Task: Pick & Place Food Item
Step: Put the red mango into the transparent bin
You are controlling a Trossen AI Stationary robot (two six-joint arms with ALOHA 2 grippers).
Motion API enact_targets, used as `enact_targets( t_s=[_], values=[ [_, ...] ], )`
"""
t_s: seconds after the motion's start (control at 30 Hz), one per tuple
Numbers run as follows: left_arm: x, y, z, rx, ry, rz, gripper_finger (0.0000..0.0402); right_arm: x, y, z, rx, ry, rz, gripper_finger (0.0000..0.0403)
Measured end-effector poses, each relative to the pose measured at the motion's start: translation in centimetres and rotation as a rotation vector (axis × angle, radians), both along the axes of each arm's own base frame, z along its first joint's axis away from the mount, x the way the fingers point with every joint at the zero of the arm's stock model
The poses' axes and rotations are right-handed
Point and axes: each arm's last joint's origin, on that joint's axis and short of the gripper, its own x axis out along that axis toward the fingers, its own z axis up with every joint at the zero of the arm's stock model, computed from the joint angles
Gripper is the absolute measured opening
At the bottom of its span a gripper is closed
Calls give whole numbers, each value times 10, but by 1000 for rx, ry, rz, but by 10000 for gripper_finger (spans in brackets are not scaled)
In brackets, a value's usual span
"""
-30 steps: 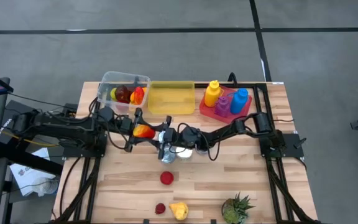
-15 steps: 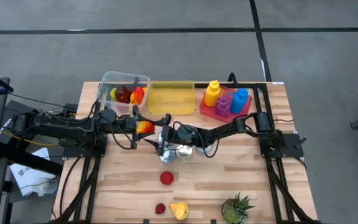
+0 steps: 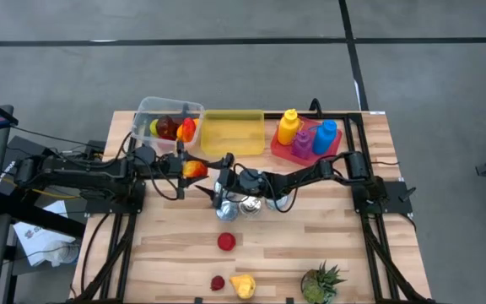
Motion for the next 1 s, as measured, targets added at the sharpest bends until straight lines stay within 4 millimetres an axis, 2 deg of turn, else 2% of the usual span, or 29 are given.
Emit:
enact_targets(
  t_s=[0.17, 0.27, 0.37, 0.47, 0.57, 0.77, 1.0],
  values=[
    [-13, 4, 13, 33, -48, 158, 204, -4, 2, -26, 21, 162, -19, 344],
    [-22, 3, 15, 32, -62, 174, 201, -2, 3, -13, 31, 103, -30, 344],
    [-29, 5, 21, 29, -96, 263, 201, -2, -3, -13, 20, 104, -62, 344],
    [-32, 12, 15, 35, -45, 404, 203, -2, 0, -8, 17, 99, -40, 344],
    [-33, 25, 11, 47, -2, 577, 203, -1, 6, -4, 22, 87, -17, 344],
    [-34, 63, -2, 38, 82, 801, 204, -5, 8, 10, 12, 90, -21, 344],
    [-38, 107, -21, -9, 150, 924, 205, -11, 17, 28, -13, 90, 1, 341]
  ],
)
